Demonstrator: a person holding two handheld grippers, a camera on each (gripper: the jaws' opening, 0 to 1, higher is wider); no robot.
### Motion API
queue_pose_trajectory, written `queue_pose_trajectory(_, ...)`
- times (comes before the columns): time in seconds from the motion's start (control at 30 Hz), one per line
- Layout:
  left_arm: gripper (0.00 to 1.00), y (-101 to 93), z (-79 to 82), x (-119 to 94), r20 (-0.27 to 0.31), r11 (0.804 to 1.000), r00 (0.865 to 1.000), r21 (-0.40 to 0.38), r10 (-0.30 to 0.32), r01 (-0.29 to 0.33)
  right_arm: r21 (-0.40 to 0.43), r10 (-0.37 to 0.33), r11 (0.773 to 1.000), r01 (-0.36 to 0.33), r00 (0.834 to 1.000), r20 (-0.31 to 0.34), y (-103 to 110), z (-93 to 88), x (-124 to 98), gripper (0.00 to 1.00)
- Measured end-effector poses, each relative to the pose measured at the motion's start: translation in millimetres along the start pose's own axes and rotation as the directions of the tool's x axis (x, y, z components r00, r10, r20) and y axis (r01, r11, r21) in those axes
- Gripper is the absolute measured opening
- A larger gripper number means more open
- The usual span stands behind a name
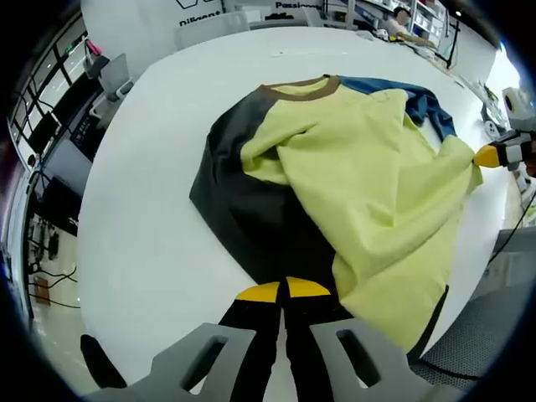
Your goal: Fold the garment on the visible template until the final outline fits inside the template.
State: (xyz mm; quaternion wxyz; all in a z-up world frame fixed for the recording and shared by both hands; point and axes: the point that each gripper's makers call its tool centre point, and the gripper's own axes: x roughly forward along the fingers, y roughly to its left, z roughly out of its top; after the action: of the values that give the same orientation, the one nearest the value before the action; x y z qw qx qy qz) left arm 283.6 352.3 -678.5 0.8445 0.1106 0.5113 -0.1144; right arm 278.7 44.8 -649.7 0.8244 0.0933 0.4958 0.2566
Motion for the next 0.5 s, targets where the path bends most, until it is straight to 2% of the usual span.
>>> queue_pose_trajectory(0.13, 0.05, 2.2, -1.2, -1.5, 0.0, 1.0, 1.0, -0.002, 0.0, 0.0, 0.005, 0.001, 1.0, -0.001, 1.0, -0.005, -1.7, -2.0, -0.9, 0.0)
queue_pose_trajectory(0.2, 0.05, 13.7, -5.8, -5.0, -0.032, 0.998, 0.998, 0.051, 0.048, -0.046, 0.009, -0.001, 1.0, 0.001, 1.0, -0.005, -3.7, -2.1, -2.1, 0.0)
queue_pose_trajectory(0.37, 0.05, 20.8, -4.5, -5.4, -0.027, 0.999, 0.999, 0.025, 0.035, -0.035, 0.021, 0.004, 1.0, -0.004, 1.0, -0.011, -5.3, -3.5, -3.9, 0.0)
queue_pose_trajectory(0.5, 0.05, 26.5, -1.1, -3.1, -0.023, 0.998, 0.998, 0.024, 0.052, -0.051, 0.025, -0.003, 1.0, 0.004, 1.0, -0.009, -7.8, -3.3, -4.6, 0.0)
